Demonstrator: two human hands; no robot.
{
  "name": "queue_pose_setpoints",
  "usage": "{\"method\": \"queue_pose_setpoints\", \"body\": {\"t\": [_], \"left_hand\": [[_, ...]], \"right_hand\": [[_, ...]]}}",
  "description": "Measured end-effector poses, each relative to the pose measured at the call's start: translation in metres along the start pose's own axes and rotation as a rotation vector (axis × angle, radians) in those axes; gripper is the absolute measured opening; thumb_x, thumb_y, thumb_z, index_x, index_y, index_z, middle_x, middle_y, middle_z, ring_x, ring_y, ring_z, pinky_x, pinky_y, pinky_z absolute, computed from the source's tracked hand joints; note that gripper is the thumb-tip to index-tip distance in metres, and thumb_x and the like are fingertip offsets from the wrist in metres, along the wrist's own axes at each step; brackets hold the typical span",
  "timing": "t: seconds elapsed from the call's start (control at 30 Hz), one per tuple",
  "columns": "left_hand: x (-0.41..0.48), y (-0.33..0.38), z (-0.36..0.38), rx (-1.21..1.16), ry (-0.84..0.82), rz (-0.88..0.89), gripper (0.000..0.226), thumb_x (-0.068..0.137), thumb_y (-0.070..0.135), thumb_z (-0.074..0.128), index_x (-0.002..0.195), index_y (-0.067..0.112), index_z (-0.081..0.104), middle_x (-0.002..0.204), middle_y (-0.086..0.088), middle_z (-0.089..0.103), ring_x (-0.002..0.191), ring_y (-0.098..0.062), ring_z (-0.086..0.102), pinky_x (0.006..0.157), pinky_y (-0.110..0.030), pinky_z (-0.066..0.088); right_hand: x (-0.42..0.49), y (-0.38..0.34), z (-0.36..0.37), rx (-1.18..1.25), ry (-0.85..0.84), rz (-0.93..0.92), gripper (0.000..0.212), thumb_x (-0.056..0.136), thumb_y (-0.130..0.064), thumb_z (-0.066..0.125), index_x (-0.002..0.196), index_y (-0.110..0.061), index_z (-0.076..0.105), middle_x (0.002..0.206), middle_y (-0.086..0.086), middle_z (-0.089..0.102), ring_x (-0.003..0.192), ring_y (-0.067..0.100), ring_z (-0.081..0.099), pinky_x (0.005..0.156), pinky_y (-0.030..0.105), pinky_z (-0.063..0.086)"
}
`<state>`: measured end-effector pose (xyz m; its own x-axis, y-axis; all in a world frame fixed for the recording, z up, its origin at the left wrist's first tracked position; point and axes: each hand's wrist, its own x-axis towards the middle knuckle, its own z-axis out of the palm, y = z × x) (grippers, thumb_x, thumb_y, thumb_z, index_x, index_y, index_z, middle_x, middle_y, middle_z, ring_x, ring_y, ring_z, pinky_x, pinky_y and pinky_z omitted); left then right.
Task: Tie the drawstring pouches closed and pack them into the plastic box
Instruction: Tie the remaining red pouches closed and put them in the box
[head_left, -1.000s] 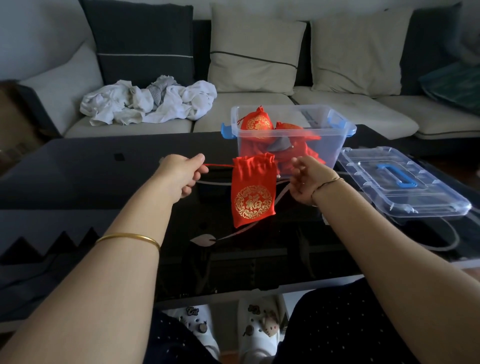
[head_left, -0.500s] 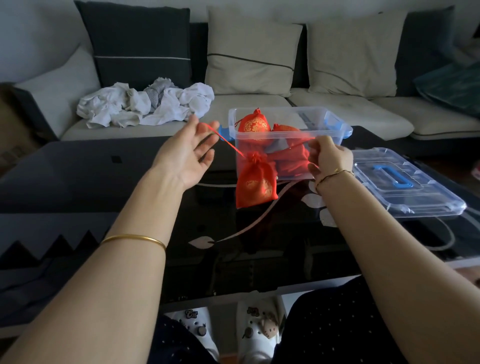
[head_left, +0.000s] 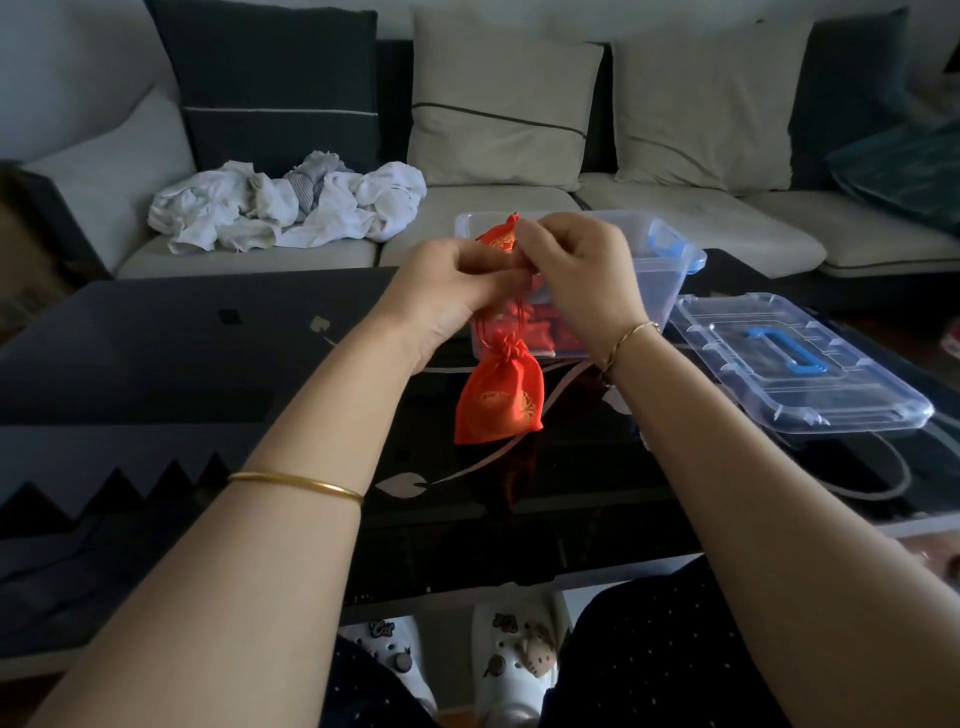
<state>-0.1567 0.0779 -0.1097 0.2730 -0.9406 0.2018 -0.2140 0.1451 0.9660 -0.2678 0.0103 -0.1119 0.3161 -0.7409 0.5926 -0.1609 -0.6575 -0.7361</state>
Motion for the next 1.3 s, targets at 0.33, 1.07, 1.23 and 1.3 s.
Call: {"method": "queue_pose_setpoints", "body": {"t": [0.33, 1.07, 1.23, 1.3], "left_hand": [[0.004, -0.006, 0.000, 0.044, 0.034, 0.000, 0.016, 0.085, 0.013, 0.066, 0.097, 0.004, 0.069, 0.078, -0.002, 0.065, 0.055, -0.002, 0.054, 0.065, -0.021, 0.049], [-0.001, -0.002, -0.007, 0.127, 0.017, 0.115, 0.021, 0.086, -0.008, 0.056, 0.089, 0.012, 0.059, 0.080, -0.004, 0.063, 0.065, -0.005, 0.060, 0.065, -0.020, 0.053], [0.001, -0.004, -0.004, 0.560, 0.074, 0.411, 0.029, 0.086, -0.002, 0.056, 0.107, 0.017, 0.060, 0.084, 0.009, 0.057, 0.082, -0.007, 0.058, 0.082, -0.023, 0.050], [-0.001, -0.005, -0.001, 0.617, 0.136, 0.466, 0.032, 0.086, 0.002, 0.057, 0.112, 0.020, 0.060, 0.084, 0.013, 0.058, 0.087, -0.009, 0.059, 0.084, -0.024, 0.049]], "right_hand": [[-0.002, 0.019, -0.001, 0.057, -0.235, 0.318, 0.043, 0.100, -0.034, 0.034, 0.068, -0.017, 0.058, 0.067, -0.001, 0.058, 0.062, 0.012, 0.051, 0.067, 0.031, 0.042], [-0.009, 0.027, -0.007, 0.175, -0.358, 0.434, 0.026, 0.098, -0.017, 0.043, 0.079, -0.011, 0.060, 0.072, 0.002, 0.058, 0.055, 0.007, 0.054, 0.048, 0.015, 0.043], [-0.010, 0.028, 0.002, 0.559, -0.400, 0.485, 0.021, 0.098, -0.012, 0.040, 0.094, -0.011, 0.060, 0.074, 0.001, 0.062, 0.066, 0.013, 0.058, 0.063, 0.025, 0.046], [-0.010, 0.028, 0.003, 0.637, -0.457, 0.513, 0.019, 0.097, -0.012, 0.042, 0.093, -0.012, 0.060, 0.076, 0.002, 0.062, 0.068, 0.014, 0.056, 0.064, 0.026, 0.044]]}}
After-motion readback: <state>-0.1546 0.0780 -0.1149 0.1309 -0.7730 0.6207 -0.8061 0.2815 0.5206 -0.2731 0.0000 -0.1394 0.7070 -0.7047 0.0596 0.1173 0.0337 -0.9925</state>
